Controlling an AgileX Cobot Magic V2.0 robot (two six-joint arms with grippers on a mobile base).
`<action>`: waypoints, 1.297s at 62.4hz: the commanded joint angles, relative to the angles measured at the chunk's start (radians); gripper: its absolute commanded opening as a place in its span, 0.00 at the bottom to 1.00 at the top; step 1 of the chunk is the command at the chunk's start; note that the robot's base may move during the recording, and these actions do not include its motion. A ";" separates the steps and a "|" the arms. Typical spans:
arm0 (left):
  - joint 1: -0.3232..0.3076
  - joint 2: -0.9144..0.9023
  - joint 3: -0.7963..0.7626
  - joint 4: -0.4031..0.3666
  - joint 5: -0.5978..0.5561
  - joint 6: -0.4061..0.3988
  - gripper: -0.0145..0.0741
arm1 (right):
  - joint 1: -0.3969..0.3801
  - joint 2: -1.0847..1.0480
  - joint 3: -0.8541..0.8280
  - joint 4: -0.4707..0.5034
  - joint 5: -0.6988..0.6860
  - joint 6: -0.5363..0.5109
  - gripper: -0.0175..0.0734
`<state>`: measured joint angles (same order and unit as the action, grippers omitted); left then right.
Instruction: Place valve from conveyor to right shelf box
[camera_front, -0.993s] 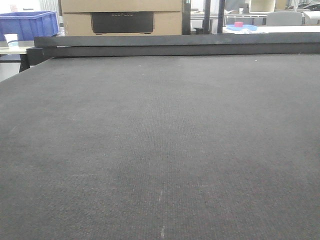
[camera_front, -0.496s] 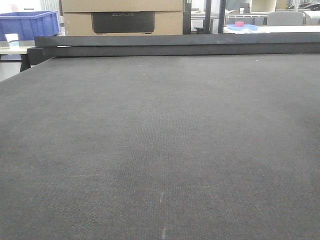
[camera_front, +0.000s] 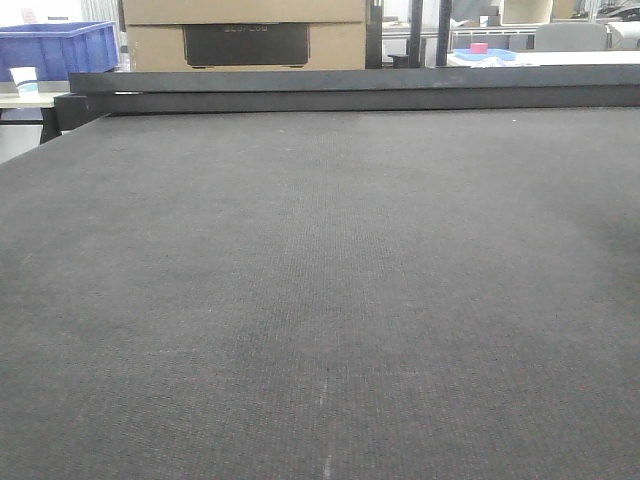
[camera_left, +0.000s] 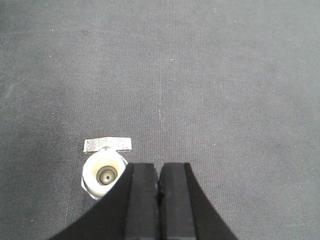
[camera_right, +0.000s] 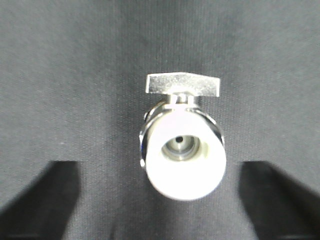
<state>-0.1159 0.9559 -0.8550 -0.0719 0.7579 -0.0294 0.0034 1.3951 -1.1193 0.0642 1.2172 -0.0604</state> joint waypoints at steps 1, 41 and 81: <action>0.001 0.004 -0.008 -0.009 -0.005 -0.009 0.04 | -0.003 0.030 -0.008 -0.014 -0.010 -0.010 0.82; 0.001 0.008 -0.008 -0.009 -0.005 -0.009 0.04 | -0.024 0.177 -0.004 -0.055 -0.074 -0.012 0.82; 0.001 0.008 -0.008 -0.009 -0.005 -0.009 0.04 | -0.061 0.177 0.002 -0.007 -0.048 -0.039 0.82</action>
<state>-0.1159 0.9638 -0.8550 -0.0719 0.7579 -0.0294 -0.0537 1.5709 -1.1207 0.0532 1.1570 -0.0894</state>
